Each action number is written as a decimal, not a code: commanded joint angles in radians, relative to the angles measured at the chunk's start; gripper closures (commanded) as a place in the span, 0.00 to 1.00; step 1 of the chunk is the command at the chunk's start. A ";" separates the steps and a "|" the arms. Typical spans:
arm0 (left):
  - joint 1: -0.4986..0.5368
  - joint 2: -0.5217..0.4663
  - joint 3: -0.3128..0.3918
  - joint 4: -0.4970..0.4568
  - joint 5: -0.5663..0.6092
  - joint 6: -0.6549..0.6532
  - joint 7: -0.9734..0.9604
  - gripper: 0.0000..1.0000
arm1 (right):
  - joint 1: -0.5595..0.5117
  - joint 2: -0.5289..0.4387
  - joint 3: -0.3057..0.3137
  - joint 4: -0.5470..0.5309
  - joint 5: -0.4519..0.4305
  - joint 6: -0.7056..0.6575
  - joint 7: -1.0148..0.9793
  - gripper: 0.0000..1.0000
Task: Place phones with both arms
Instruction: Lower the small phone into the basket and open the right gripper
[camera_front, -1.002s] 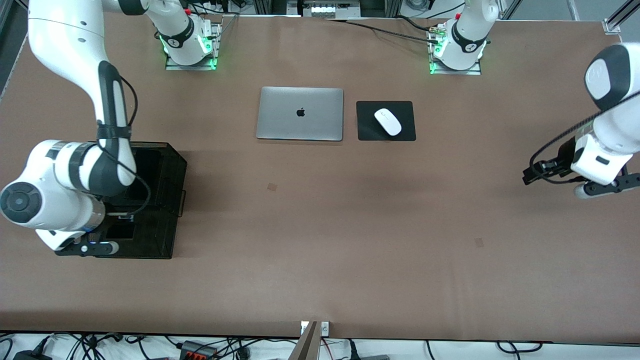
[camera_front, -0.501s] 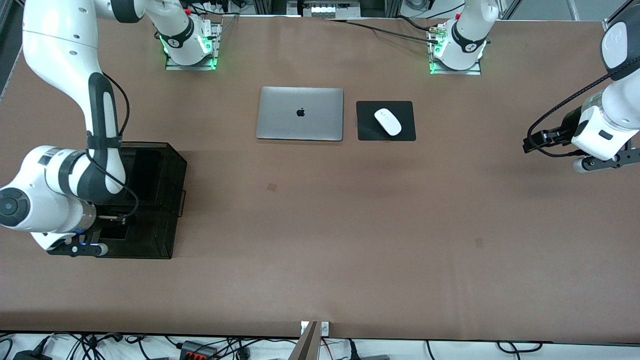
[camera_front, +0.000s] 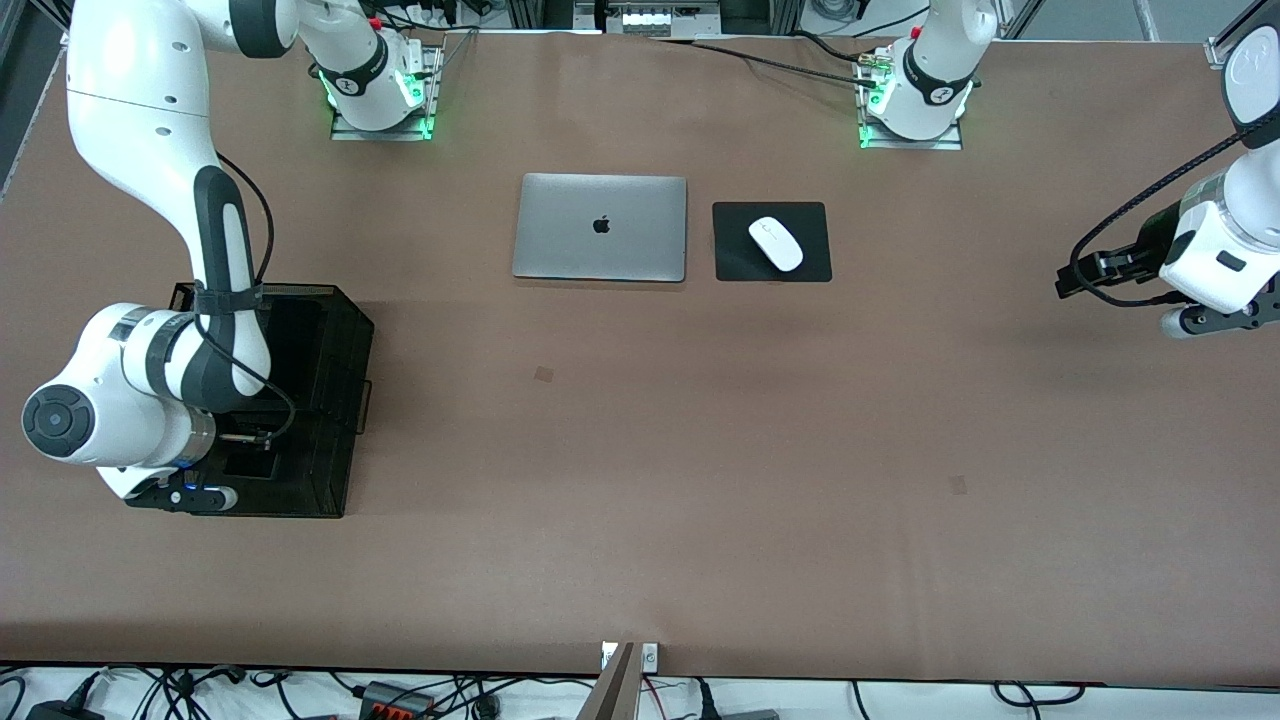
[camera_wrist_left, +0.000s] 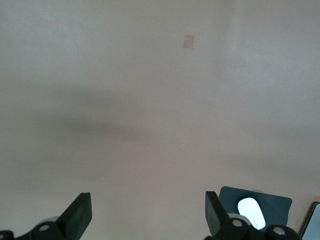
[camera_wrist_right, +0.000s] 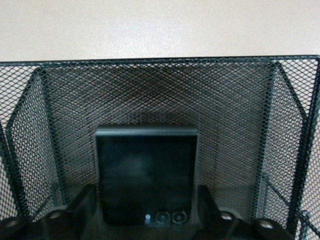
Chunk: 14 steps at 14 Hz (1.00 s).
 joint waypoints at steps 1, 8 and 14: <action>0.006 0.019 -0.016 0.029 -0.018 -0.022 0.023 0.00 | -0.002 -0.031 0.005 -0.005 0.019 -0.001 -0.015 0.00; 0.034 0.022 -0.056 0.033 -0.017 -0.016 0.023 0.00 | 0.007 -0.187 0.000 0.000 0.009 -0.097 -0.012 0.00; 0.022 0.025 -0.057 0.022 -0.022 0.101 0.139 0.00 | 0.003 -0.253 -0.006 0.122 0.008 -0.303 -0.007 0.00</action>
